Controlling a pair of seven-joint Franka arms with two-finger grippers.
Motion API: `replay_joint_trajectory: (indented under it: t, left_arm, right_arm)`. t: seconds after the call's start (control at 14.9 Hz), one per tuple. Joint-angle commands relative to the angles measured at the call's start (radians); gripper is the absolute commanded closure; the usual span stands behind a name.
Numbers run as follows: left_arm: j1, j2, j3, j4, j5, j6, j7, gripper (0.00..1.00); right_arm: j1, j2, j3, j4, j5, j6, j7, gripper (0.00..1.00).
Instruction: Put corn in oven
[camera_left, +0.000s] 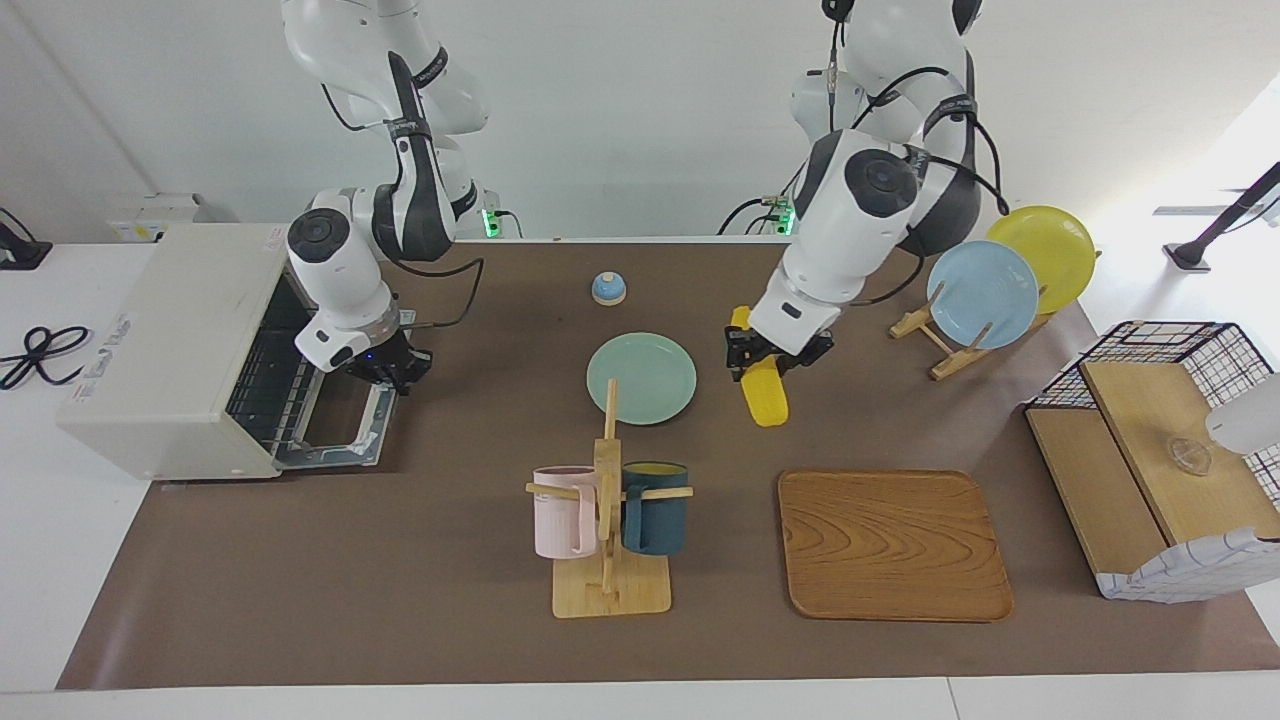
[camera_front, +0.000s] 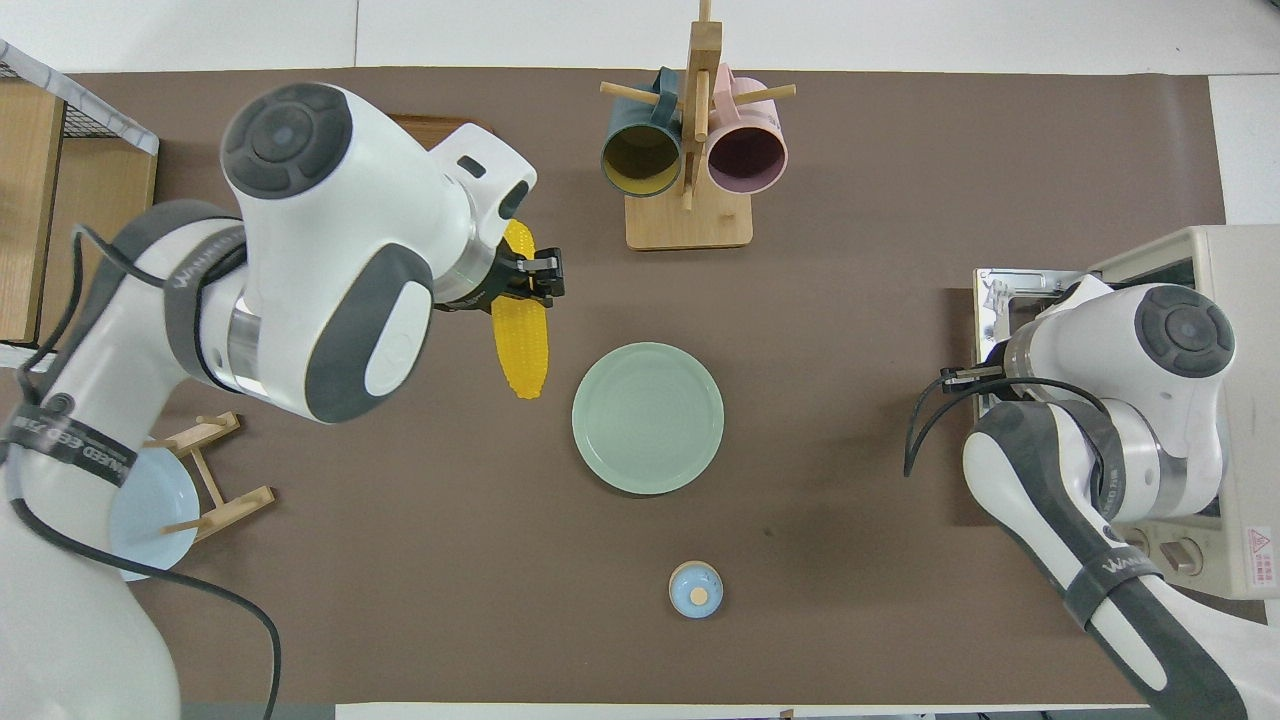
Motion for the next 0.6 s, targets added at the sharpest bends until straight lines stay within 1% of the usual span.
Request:
replay_joint_trajectory:
  t: [0.0, 0.13, 0.27, 0.34, 0.54]
  left_arm:
    - [-0.084, -0.063, 0.017, -0.174, -0.010, 0.155, -0.027, 1.00]
    - [-0.118, -0.051, 0.016, -0.218, -0.010, 0.230, -0.031, 1.00]
    - [-0.129, -0.025, 0.016, -0.237, -0.011, 0.289, -0.031, 1.00]
    - [-0.149, -0.011, 0.016, -0.243, -0.011, 0.315, -0.041, 1.00]
    - [-0.190, 0.033, 0.017, -0.271, -0.011, 0.399, -0.068, 1.00]
  right_arm:
    - [-0.001, 0.035, -0.015, -0.002, 0.047, 0.033, 0.009, 1.00]
    - [0.031, 0.041, -0.011, 0.009, 0.066, 0.043, 0.011, 1.00]
    - [0.054, 0.045, -0.011, 0.026, 0.069, 0.037, 0.049, 1.00]
    - [0.083, 0.045, -0.011, 0.032, 0.069, 0.034, 0.080, 1.00]
    - [0.195, 0.045, -0.011, 0.046, 0.069, 0.028, 0.257, 1.00]
